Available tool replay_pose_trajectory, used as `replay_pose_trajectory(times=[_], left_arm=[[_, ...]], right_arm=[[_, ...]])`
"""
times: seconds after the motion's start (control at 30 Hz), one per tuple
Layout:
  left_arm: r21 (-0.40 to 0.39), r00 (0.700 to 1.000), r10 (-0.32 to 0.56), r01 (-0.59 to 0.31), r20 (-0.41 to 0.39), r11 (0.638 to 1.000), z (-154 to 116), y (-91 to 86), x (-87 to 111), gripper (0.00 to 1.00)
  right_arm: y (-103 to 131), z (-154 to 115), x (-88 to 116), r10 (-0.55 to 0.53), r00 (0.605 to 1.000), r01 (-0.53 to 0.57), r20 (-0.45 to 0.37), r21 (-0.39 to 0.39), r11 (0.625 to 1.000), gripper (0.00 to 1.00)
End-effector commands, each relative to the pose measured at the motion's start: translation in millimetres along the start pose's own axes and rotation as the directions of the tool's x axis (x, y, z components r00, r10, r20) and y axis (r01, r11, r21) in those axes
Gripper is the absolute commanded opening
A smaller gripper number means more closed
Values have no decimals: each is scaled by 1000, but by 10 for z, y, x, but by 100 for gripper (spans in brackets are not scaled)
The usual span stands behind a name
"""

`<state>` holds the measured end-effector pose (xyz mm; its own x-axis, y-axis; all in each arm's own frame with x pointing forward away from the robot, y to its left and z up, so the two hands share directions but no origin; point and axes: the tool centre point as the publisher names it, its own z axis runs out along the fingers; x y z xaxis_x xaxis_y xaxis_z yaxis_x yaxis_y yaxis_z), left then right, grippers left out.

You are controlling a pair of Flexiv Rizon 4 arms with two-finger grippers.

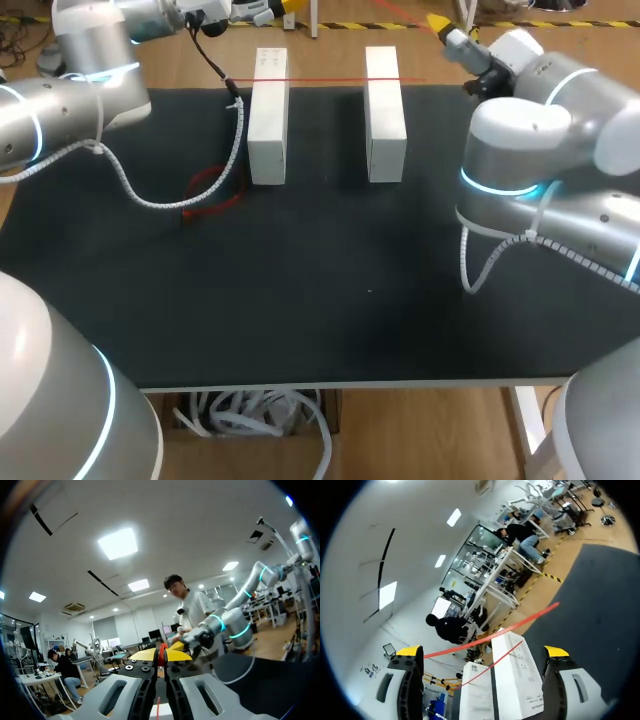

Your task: Grab the tape and strap the tape.

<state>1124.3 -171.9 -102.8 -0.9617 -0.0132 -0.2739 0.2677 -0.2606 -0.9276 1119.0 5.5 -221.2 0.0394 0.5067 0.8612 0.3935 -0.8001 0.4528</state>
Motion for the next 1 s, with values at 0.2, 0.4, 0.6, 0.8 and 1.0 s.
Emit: replay_pose_trajectory(times=[0.2, 0.4, 0.6, 0.8, 1.0], left_arm=[[4, 1000, 2, -2, -1, 1000, 0, 15, -5, 0], [4, 1000, 2, -2, -1, 1000, 0, 15, -5, 0], [4, 1000, 2, -2, -1, 1000, 0, 15, -5, 0], [4, 1000, 2, -2, -1, 1000, 0, 15, -5, 0], [4, 1000, 2, -2, -1, 1000, 0, 15, -5, 0]], right_arm=[[119, -24, 140, 408, 878, -410, 250, -46, 911, 100], [236, 33, 161, 536, 835, -538, 125, -25, 843, 100], [231, 92, 157, 516, 856, -516, 30, 21, 856, 100], [173, 117, 140, 459, 888, -459, 2, -14, 888, 100], [207, 93, 113, 427, 904, -426, -5, -69, 902, 87]])
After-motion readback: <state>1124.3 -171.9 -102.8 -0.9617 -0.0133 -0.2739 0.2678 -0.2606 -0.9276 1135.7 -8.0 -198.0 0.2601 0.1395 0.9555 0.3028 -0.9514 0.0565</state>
